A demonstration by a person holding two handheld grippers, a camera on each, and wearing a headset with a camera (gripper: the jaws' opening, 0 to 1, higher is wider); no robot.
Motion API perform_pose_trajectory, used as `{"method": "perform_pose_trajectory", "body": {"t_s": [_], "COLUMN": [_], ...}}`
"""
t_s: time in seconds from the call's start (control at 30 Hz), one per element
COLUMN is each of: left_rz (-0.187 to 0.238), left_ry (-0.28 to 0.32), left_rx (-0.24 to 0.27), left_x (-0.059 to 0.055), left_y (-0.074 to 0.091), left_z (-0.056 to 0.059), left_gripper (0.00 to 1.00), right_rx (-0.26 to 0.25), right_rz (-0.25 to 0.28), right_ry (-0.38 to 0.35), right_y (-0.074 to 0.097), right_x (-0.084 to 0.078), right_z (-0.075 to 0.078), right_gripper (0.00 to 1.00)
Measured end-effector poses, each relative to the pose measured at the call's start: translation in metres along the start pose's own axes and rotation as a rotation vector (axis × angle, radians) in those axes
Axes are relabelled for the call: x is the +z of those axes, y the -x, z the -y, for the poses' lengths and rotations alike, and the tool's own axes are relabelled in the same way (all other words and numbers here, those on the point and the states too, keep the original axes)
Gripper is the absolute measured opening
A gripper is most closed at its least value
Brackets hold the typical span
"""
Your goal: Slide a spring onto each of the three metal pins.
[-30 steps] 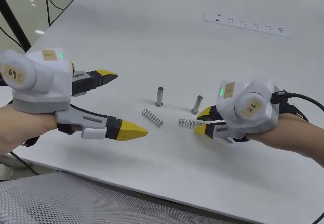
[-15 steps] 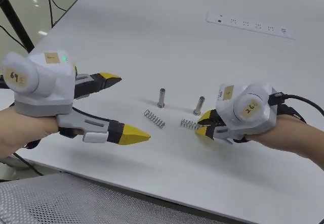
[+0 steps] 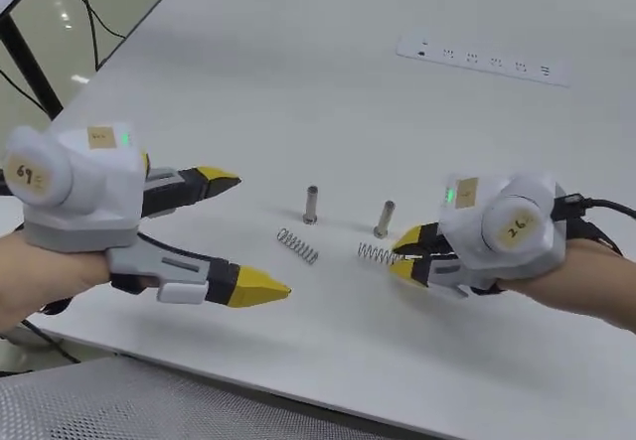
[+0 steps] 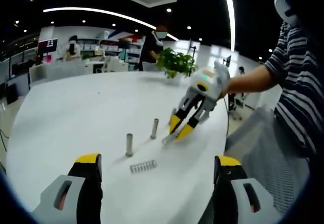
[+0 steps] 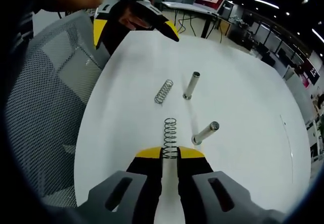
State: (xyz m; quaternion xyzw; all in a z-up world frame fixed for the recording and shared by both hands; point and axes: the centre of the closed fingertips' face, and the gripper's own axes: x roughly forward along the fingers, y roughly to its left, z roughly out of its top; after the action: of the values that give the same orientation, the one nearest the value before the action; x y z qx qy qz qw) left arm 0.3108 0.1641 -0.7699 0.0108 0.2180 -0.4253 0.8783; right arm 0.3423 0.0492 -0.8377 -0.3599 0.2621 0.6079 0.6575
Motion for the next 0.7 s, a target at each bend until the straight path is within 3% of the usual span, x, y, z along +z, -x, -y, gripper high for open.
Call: {"method": "perform_pose_trajectory", "body": {"t_s": [0.27, 0.33, 0.7], "left_rz": [-0.023, -0.028, -0.035], "left_ry": [0.005, 0.015, -0.049], "left_rx": [-0.046, -0.093, -0.16], "left_x": [-0.002, -0.001, 0.007], "left_y": [-0.007, -0.01, -0.032], "left_z": [0.011, 0.019, 0.039], "left_gripper": [0.84, 0.75, 0.65], "right_rx": [0.008, 0.009, 0.006], "right_rz": [0.013, 0.018, 0.034], "right_ry": [0.038, 0.039, 0.055], "right_y": [0.018, 0.022, 0.036], "right_x": [0.0, 0.001, 0.006], "right_z": [-0.008, -0.01, -0.022], "right_gripper": [0.07, 0.07, 0.07]}}
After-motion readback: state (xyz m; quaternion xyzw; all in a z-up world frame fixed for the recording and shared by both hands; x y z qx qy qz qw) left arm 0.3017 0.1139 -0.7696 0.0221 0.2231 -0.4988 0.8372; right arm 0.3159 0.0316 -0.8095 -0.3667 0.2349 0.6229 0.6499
